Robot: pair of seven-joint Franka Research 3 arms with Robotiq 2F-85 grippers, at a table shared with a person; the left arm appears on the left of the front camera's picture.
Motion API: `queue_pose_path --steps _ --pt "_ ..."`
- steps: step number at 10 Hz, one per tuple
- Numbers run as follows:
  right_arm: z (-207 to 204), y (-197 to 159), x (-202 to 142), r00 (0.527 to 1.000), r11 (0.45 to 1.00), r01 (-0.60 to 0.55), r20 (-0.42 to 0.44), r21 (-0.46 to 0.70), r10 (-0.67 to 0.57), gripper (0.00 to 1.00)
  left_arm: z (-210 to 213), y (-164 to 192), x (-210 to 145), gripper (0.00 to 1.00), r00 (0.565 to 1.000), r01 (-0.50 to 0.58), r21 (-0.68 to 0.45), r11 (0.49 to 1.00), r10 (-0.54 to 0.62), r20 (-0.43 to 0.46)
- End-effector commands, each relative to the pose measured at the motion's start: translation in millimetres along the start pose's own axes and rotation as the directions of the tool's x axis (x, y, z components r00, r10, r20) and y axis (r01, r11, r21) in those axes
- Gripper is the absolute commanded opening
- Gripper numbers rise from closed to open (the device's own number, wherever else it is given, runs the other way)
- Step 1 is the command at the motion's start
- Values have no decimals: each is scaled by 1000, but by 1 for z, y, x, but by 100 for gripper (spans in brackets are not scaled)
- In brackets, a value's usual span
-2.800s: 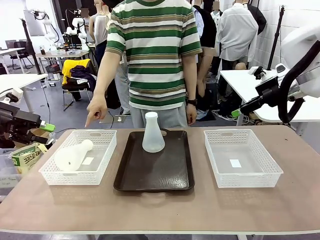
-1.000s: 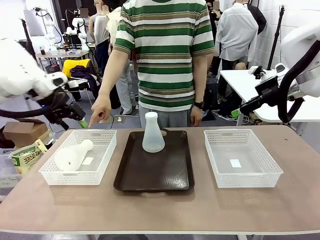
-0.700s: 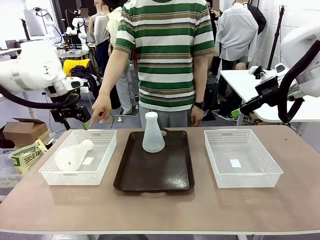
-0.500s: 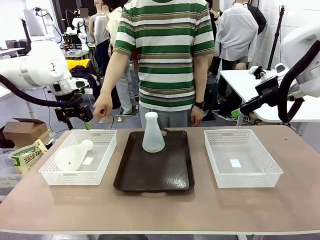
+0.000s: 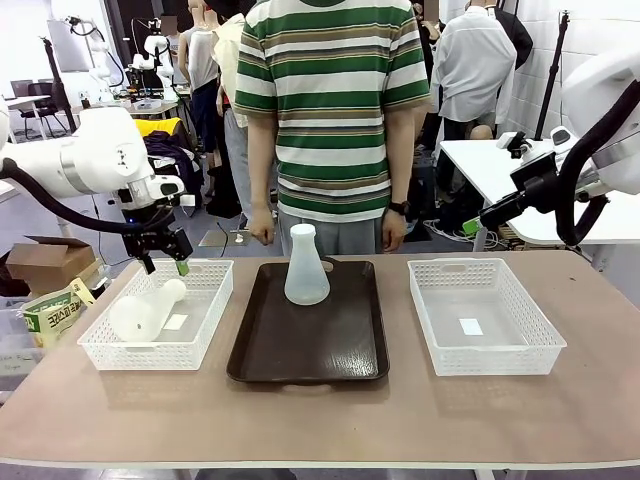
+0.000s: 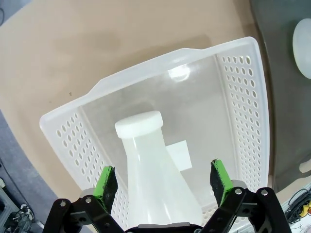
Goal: Prepare the laboratory tools.
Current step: Pick up the Big flask that the person points to.
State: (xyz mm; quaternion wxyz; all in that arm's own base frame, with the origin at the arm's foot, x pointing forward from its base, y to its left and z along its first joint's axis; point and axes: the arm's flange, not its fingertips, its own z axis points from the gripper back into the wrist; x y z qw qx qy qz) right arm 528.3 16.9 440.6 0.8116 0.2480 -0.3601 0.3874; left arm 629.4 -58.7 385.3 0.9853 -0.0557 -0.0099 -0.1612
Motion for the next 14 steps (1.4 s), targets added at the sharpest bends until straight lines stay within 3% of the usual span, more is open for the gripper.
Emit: queue_pose_path --steps 1,13,14 --pt "-1 0 0 1000 1000 -1 -3 -11 1 100 -15 0 0 100 1000 18 31 999 -18 7" --pt "-1 0 0 1000 1000 -1 -3 -11 1 100 -63 -4 4 100 1000 5 112 994 -5 1" --pt "-1 0 0 1000 1000 -1 -3 -11 1 100 -63 -5 4 96 1000 6 115 993 -6 2"
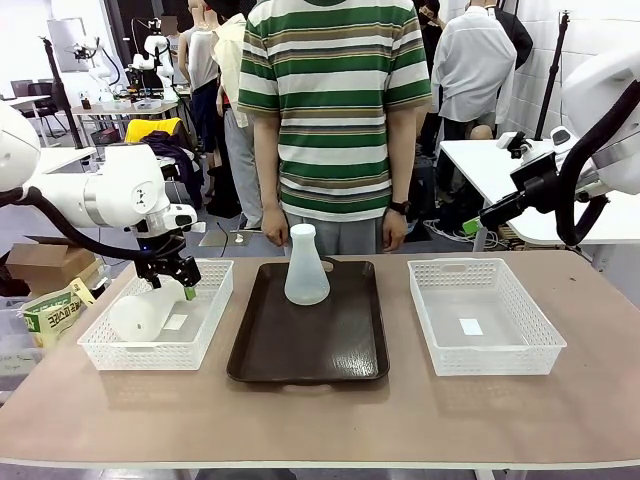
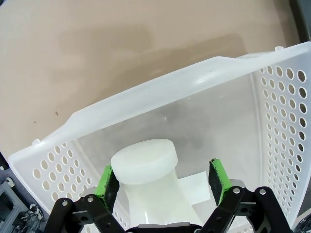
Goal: Prepare the laboratory tools.
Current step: Pick up the Big flask that the person points to.
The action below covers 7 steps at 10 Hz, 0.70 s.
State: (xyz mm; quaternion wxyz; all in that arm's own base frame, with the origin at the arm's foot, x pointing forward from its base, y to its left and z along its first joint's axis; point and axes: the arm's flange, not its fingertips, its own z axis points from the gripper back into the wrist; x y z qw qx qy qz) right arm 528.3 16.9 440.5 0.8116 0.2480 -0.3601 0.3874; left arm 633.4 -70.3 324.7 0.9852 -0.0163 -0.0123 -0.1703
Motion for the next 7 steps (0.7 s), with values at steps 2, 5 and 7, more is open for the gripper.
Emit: queue_pose_path --steps 2,5,7 --pt "-1 0 0 1000 1000 -1 -3 -11 1 100 0 -1 -2 59 1000 -13 42 999 13 15" --pt "-1 0 0 1000 1000 -1 -3 -11 1 100 1 -1 -2 3 1000 -16 52 999 15 15" --pt "-1 0 0 1000 1000 -1 -3 -11 1 100 1 -2 -2 0 1000 -11 52 999 10 13"
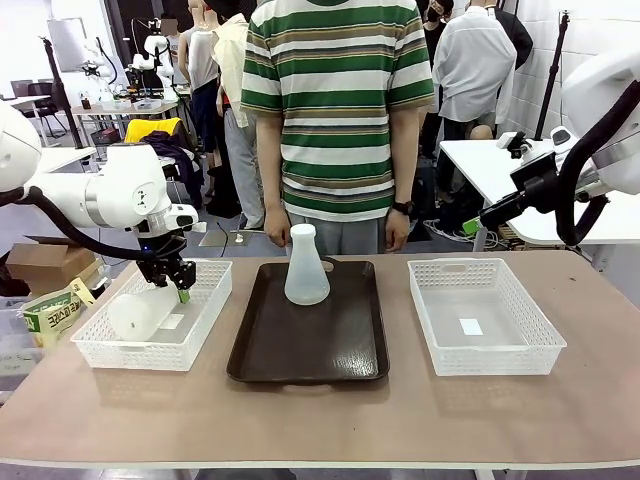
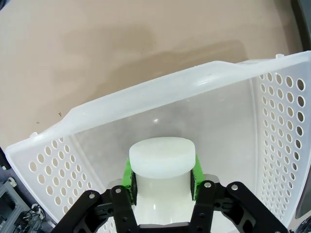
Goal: Prepare the laboratory tools.
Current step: Pick up the Big flask that the person points to.
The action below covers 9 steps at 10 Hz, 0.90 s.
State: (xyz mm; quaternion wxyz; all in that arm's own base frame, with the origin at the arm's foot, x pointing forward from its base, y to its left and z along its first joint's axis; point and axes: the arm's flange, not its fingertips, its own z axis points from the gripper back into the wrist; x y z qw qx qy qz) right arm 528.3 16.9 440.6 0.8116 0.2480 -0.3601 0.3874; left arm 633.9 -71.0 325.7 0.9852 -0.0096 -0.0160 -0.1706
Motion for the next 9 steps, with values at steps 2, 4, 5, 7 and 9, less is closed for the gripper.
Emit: queue_pose_path --steps 2,4,5,7,9 --pt "-1 0 0 1000 1000 -1 -3 -11 1 100 -1 -5 -3 0 1000 -1 45 999 1 5" --pt "-1 0 0 1000 1000 -1 -3 -11 1 100 2 -13 -8 0 1000 15 47 999 -15 12" --pt "-1 0 0 1000 1000 -1 -3 -11 1 100 6 -19 -14 0 1000 15 42 999 -15 -2" --pt "-1 0 0 1000 1000 -1 -3 -11 1 100 0 -6 0 0 1000 21 12 1000 -21 -3" --pt "-1 0 0 1000 1000 -1 -3 -11 1 100 0 -6 0 0 1000 21 12 1000 -21 -3"
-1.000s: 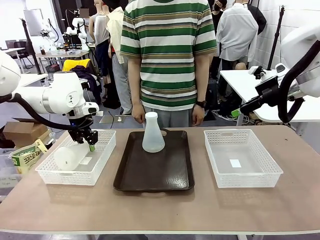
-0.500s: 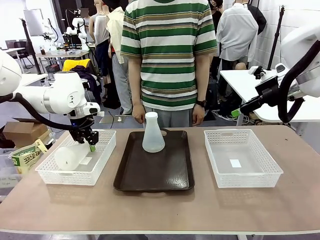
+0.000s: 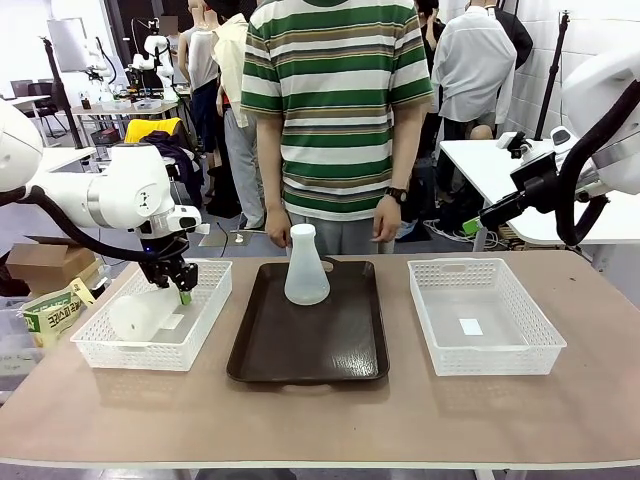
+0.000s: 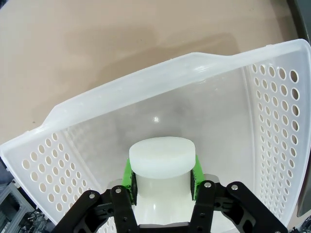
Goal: Prepare the laboratory tools.
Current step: Pick up the Big flask that the person points to, then place the picked Big flask upright in the Handle tray as directed by the person.
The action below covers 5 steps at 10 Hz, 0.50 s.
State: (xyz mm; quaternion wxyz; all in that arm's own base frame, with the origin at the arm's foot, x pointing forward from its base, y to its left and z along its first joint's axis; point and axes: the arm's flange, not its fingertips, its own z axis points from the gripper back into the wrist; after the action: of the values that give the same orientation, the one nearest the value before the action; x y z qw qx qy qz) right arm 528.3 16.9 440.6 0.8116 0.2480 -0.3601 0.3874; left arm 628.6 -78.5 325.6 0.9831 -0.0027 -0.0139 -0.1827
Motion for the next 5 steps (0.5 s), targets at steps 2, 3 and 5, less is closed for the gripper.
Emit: queue_pose_path --steps 2,3,5 --pt "-1 0 0 1000 1000 -1 -3 -11 1 100 0 3 3 0 1000 -4 0 1000 4 4" --pt "-1 0 0 1000 1000 -1 -3 -11 1 100 0 3 3 0 1000 -4 0 1000 4 4" --pt "-1 0 0 1000 1000 -1 -3 -11 1 100 0 3 3 0 1000 -4 0 1000 4 4"
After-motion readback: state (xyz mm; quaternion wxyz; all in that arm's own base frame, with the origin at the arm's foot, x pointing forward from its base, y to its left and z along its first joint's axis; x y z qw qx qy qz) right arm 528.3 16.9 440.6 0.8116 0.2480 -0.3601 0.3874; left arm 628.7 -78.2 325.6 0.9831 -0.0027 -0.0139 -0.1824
